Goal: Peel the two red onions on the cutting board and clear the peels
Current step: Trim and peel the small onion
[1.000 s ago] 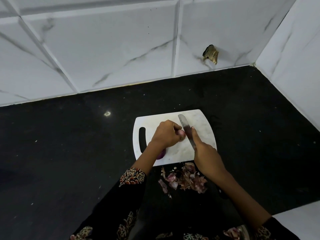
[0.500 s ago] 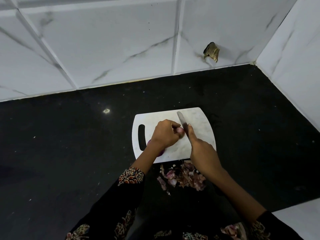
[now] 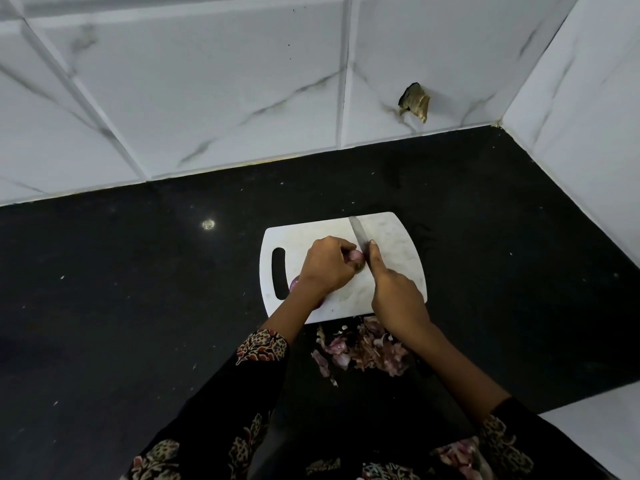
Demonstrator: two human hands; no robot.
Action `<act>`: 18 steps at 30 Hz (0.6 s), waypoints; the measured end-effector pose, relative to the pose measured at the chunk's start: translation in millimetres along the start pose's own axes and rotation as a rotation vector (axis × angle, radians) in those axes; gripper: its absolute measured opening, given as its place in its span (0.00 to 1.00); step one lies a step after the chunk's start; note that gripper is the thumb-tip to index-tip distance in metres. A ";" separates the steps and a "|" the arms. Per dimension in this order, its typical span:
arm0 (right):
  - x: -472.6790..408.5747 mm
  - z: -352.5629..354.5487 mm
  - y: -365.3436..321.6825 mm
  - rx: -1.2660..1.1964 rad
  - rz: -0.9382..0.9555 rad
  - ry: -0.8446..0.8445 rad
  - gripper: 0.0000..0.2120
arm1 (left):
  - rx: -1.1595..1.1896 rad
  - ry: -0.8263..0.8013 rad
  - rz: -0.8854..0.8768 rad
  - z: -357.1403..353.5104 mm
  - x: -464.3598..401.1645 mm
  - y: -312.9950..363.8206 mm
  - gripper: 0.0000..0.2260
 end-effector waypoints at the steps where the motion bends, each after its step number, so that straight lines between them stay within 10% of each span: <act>1: 1.9 0.9 1.3 -0.015 -0.002 -0.003 0.39 | 0.009 0.006 -0.003 0.7 1.0 -0.8 0.07; 18: 24.3 4.1 5.9 0.033 0.054 0.012 0.40 | -0.002 -0.052 -0.031 6.2 1.6 -2.8 0.09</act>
Point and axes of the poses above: each hand's wrist, its own x-axis away from the middle knuckle, its own z-axis out of the back of the hand, y = z × x, the point moved 7 cm from there along -x, towards the middle knuckle, and after that the axes turned 8 degrees about y, right-handed, at the moved point
